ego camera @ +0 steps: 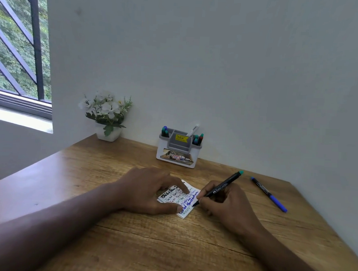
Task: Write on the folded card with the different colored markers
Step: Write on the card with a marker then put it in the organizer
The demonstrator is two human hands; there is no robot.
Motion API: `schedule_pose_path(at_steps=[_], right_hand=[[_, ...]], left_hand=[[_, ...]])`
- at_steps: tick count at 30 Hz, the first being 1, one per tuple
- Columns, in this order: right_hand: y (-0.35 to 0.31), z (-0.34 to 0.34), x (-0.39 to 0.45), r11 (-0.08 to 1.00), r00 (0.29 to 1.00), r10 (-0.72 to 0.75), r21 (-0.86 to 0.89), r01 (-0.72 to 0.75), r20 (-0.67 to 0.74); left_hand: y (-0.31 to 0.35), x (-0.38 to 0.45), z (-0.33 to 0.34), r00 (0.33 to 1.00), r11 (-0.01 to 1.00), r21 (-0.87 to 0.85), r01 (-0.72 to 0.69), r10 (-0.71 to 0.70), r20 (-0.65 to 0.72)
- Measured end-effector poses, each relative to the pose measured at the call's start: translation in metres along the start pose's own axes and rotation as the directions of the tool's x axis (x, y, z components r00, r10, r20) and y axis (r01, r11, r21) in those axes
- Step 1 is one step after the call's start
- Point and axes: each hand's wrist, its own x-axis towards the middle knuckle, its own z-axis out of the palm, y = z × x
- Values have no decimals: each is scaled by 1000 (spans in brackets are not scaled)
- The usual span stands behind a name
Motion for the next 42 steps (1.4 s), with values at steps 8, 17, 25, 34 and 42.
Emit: schedule_pose_path(at_steps=[8,17,25,34,42], right_hand=[[0,1,1,999,999,34,30,-34,-4],[-2,0,1,999,999,36,31,-36,-15],[-2,1,1,998,999,42,40,-42,-3],[-1,2,1,997,998,63,43,-63,-13],[1,3,3,998,998,54,9,-54,-26]], left_hand=[[1,0,-1,1000,1000,0,7,-7,2],[3,-1,-2,1000,1000,18,18,-18,5],[3,-1,-2,1000,1000,7,14,-14,7],[0,0,-1,1000,1000,0,6,-6,9],[-1,1,0,1000,1000,-2,4,-4,16]])
